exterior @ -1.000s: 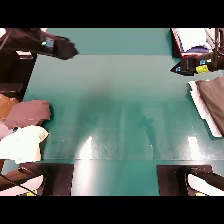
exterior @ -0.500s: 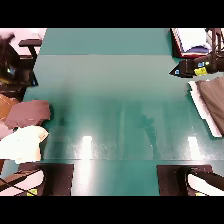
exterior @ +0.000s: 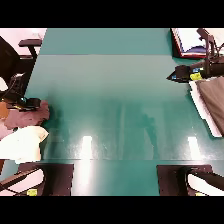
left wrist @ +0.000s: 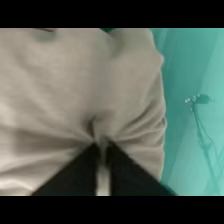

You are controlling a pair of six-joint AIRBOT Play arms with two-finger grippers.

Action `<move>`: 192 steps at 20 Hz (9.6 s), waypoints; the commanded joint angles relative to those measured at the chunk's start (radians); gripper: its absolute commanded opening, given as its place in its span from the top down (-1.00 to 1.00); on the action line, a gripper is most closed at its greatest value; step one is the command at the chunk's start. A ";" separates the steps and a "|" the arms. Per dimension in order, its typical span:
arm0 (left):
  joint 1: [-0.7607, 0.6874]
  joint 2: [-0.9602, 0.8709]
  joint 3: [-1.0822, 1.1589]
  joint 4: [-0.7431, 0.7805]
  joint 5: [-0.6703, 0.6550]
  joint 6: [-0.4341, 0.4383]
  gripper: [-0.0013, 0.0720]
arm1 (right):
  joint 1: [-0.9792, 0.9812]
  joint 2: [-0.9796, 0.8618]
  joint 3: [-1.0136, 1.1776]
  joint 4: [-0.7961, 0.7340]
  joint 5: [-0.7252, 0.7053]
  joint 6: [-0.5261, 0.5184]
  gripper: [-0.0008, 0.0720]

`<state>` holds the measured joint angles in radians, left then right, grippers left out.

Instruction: Fold the shirts.

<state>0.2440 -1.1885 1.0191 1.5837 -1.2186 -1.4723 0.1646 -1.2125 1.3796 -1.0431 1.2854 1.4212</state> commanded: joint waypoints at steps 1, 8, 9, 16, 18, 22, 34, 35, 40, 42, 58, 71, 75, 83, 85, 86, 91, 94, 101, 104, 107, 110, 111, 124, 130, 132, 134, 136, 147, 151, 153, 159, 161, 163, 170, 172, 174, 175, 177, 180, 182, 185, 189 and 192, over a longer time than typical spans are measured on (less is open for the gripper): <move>0.004 0.056 0.066 -0.011 0.005 -0.002 0.90 | 0.000 0.001 0.019 0.005 -0.018 0.000 0.94; -0.230 0.236 0.542 -0.056 -0.082 0.024 0.90 | 0.000 0.001 0.336 0.001 -0.006 0.000 0.94; -0.299 0.235 0.583 -0.055 -0.093 0.034 0.91 | -0.002 0.001 0.377 -0.003 -0.006 0.000 0.94; -0.823 0.102 0.618 -0.043 -0.053 0.036 0.91 | -0.060 0.001 0.614 -0.005 0.005 0.000 0.94; -0.964 -0.009 0.618 -0.047 -0.016 0.038 0.90 | -0.092 0.002 0.649 -0.003 0.019 0.000 0.94; -1.128 -0.220 0.618 -0.070 0.150 0.041 0.74 | -0.116 0.036 0.599 -0.004 0.042 0.001 0.94; -0.506 -0.270 0.582 -0.278 0.022 -0.072 -0.40 | -0.116 0.117 0.338 -0.003 0.005 0.001 0.94; -0.457 -0.270 0.533 -0.330 0.027 -0.067 -0.40 | -0.116 0.117 0.331 -0.003 0.004 0.001 0.94; -0.385 -0.272 0.216 -0.401 0.163 -0.054 -0.40 | -0.116 0.117 0.274 -0.002 -0.003 0.001 0.94; -0.391 -0.294 0.142 -0.455 0.226 -0.038 -0.40 | -0.116 0.115 0.243 -0.003 -0.003 0.001 0.94; -0.410 -0.359 0.337 -0.545 0.184 0.041 0.90 | -0.037 -0.063 -0.418 0.206 -0.055 -0.064 -0.43; -0.409 -0.241 0.368 -0.486 0.157 0.060 0.90 | 0.190 -0.290 -0.116 0.050 -0.130 -0.080 0.94; -0.410 0.010 0.520 -0.455 0.153 0.079 0.90 | 0.114 -0.071 0.102 0.021 -0.037 -0.080 0.94; -0.410 0.335 0.771 -0.470 0.147 0.078 0.90 | 0.082 0.195 0.459 0.003 0.037 -0.043 0.95; -0.410 0.339 0.803 -0.482 0.124 0.078 0.90 | 0.084 0.191 0.518 -0.056 0.039 0.002 0.95; -0.410 0.338 0.803 -0.484 0.116 0.078 0.90 | 0.083 0.176 0.550 -0.080 0.047 0.010 0.95; -0.410 0.240 0.733 -0.485 -0.014 0.075 0.90 | 0.084 -0.027 0.642 -0.109 0.097 0.075 0.95; -0.412 0.129 0.613 -0.484 -0.126 0.075 0.90 | 0.084 -0.186 0.564 -0.110 0.143 0.075 0.95; -0.502 -0.153 0.321 -0.469 0.084 0.148 0.90 | 0.082 -0.444 0.419 -0.109 0.092 0.074 0.95; -0.502 -0.211 0.321 -0.472 0.199 0.146 0.90 | 0.082 -0.461 0.419 -0.111 0.058 0.074 0.94; -0.498 -0.207 0.335 -0.466 0.185 0.145 0.89 | 0.075 -0.455 0.421 -0.110 0.084 0.074 0.94; -0.498 -0.171 0.336 -0.461 0.031 0.145 -0.29 | 0.075 -0.433 0.415 -0.113 0.185 0.060 0.94; -0.498 -0.153 0.336 -0.457 -0.021 0.145 -0.29 | 0.075 -0.410 0.389 -0.113 0.185 0.051 0.94; -0.270 -0.295 0.336 -0.587 0.222 -0.013 -0.29 | 0.077 -0.198 0.057 -0.103 0.045 0.051 0.94; -0.274 -0.497 0.336 -0.917 0.229 0.193 -0.29 | 0.077 -0.197 0.057 -0.103 0.026 0.051 0.94; -0.306 -0.509 0.337 -0.916 0.259 0.222 -0.29 | 0.077 -0.197 0.057 -0.102 0.027 0.051 0.94; -0.315 -0.509 0.338 -0.919 0.268 0.224 -0.25 | 0.077 -0.197 0.057 -0.103 0.027 0.051 0.94; -0.305 -0.505 0.358 -0.915 0.235 0.224 0.66 | 0.077 -0.196 0.058 -0.103 0.026 0.051 0.94; -0.266 -0.252 0.873 -0.858 -0.031 0.224 0.90 | 0.075 -0.164 0.553 -0.112 0.214 0.028 0.94; -0.266 -0.006 1.011 -0.785 -0.027 0.224 0.90 | 0.075 -0.024 0.692 -0.116 0.206 0.028 0.94; -0.266 0.114 1.018 -0.775 0.010 0.224 0.90 | 0.075 0.068 0.686 -0.164 0.207 0.029 0.94; -0.266 0.323 1.018 -0.768 0.152 0.222 0.90 | 0.075 0.259 0.612 -0.269 0.133 0.041 0.95; -0.266 0.338 1.020 -0.761 0.173 0.219 0.90 | 0.075 0.273 0.632 -0.269 0.109 0.042 0.95; -0.266 0.333 1.020 -0.724 0.178 0.213 0.90 | 0.075 0.245 0.693 -0.269 0.115 0.045 0.95; -0.266 0.129 0.948 -0.354 0.027 0.072 0.90 | 0.075 0.022 0.619 -0.267 0.161 0.090 0.95; -0.266 0.016 0.883 -0.356 -0.035 0.064 0.90 | 0.075 -0.083 0.539 -0.267 0.166 0.089 0.95; -0.266 -0.108 0.809 -0.360 -0.059 0.061 0.90 | 0.075 -0.195 0.469 -0.266 0.145 0.089 0.95; -0.266 -0.171 0.772 -0.360 -0.050 0.061 0.90 | 0.075 -0.253 0.441 -0.266 0.122 0.088 0.95; -0.266 -0.290 0.726 -0.360 -0.018 0.058 0.90 | 0.075 -0.362 0.426 -0.257 0.092 0.075 0.94; -0.266 -0.424 0.722 -0.359 -0.017 0.055 -0.74 | 0.074 -0.486 0.473 -0.238 0.091 0.069 0.88; -0.264 -0.451 0.722 -0.356 -0.035 0.048 -0.69 | 0.055 -0.541 0.541 -0.175 0.120 0.059 -0.01; -0.217 -0.413 0.723 -0.359 -0.139 0.048 -0.68 | -0.005 -0.543 0.576 -0.017 0.214 0.008 -0.01; -0.126 -0.297 0.557 -0.367 -0.178 0.050 -0.68 | -0.090 -0.387 0.336 0.093 0.257 -0.056 -0.01; -0.111 -0.212 0.291 -0.394 -0.141 0.078 -0.68 | -0.142 -0.249 0.104 0.185 0.222 -0.084 -0.01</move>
<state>0.1062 -1.4670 1.4921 1.2102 -1.3689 -1.4162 0.0723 -1.5650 1.6569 -0.9634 1.5154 1.3762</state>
